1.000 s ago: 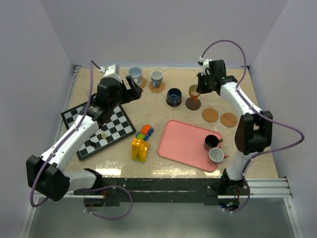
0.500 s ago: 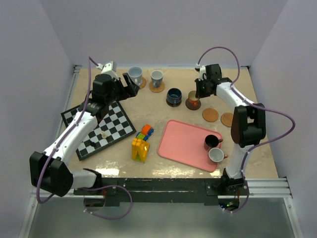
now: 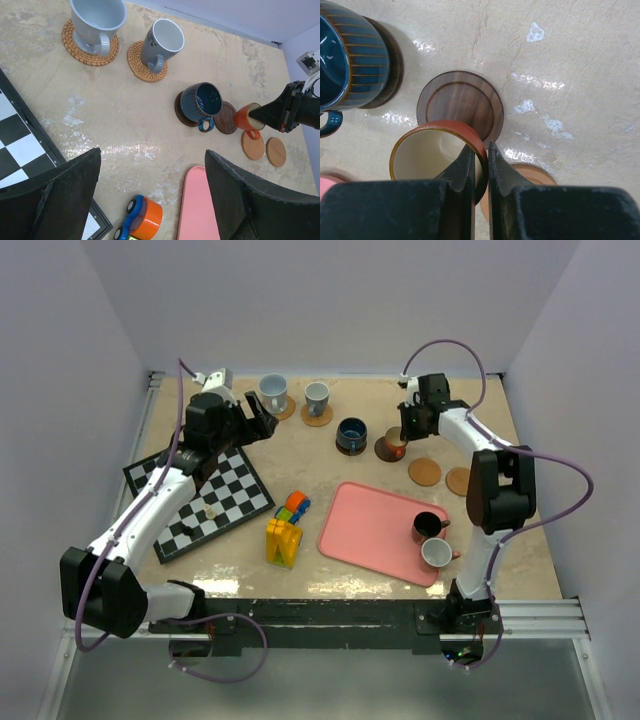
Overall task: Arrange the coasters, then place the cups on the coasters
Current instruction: Place the cup on the coaster, then pick up the cup from the tray, then place the cup on the coaster.
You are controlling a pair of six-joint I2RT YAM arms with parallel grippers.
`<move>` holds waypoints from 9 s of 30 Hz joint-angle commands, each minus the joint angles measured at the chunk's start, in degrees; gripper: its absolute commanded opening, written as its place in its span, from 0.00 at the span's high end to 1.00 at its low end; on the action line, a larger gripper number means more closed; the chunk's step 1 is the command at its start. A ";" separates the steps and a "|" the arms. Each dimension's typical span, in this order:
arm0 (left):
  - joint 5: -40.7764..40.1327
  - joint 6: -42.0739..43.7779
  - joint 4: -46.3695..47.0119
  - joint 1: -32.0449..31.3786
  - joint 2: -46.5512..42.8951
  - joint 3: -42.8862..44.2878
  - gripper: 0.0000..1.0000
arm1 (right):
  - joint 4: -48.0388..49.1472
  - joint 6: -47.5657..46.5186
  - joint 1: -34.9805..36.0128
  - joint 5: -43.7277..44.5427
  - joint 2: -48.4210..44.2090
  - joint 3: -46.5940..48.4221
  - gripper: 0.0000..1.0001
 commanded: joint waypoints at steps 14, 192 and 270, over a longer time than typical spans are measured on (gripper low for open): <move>1.43 0.15 2.22 0.80 -0.87 -0.76 0.11 | 7.08 3.35 0.07 -0.35 0.54 -2.35 1.00; 8.02 29.32 -31.27 -24.69 33.49 41.77 1.00 | 14.37 19.08 14.49 -16.35 -35.68 -27.92 0.30; -18.08 13.23 -8.41 -22.68 5.11 16.99 0.27 | 10.16 47.37 20.11 42.78 -42.71 -31.18 1.00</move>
